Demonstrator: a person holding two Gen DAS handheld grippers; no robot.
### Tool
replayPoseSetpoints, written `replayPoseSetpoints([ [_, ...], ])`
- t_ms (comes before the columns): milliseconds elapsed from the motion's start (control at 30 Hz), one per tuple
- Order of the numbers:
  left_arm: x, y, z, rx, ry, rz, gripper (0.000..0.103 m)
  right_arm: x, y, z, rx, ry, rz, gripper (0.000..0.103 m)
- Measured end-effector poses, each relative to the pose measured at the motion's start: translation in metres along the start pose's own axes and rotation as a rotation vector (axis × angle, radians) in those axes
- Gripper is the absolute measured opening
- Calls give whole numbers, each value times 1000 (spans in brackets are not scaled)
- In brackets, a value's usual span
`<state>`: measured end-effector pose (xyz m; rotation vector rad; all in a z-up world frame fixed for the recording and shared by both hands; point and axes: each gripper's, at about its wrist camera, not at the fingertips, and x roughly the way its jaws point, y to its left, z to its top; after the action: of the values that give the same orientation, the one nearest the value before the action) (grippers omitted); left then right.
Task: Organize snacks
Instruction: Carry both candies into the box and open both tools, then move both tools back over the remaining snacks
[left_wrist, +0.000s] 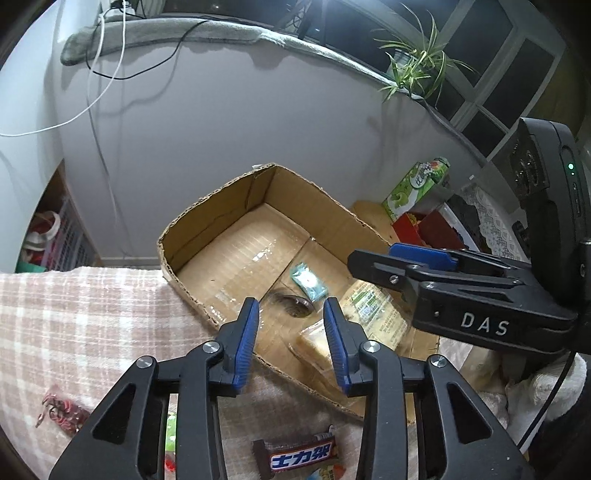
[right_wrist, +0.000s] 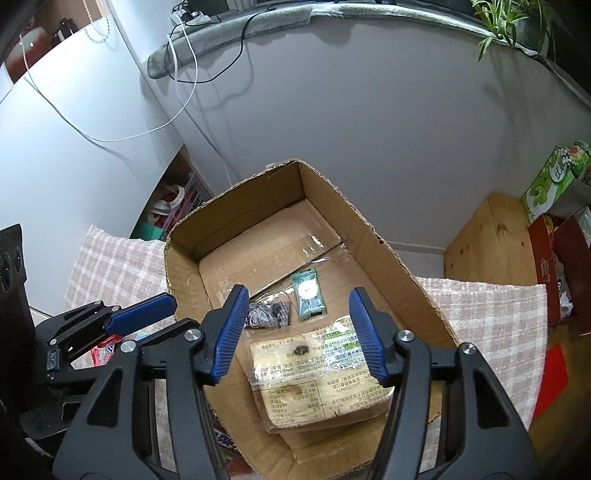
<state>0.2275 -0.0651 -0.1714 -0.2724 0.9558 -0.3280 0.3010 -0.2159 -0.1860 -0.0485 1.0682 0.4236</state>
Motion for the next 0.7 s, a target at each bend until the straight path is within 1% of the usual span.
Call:
replayPoseSetpoints([
  [200, -6, 0, 0, -3, -10, 1, 35, -8, 2, -3, -3, -6, -2, 59],
  [400, -22, 2, -3, -5, -30, 6, 35, -26, 9, -9, -15, -25, 3, 60],
  [600, -44, 12, -8, -31, -54, 14, 35, -49, 19, -27, -15, -45, 27, 60],
  [700, -60, 20, -13, -46, -63, 18, 35, -63, 27, -43, -22, -52, 48, 60],
])
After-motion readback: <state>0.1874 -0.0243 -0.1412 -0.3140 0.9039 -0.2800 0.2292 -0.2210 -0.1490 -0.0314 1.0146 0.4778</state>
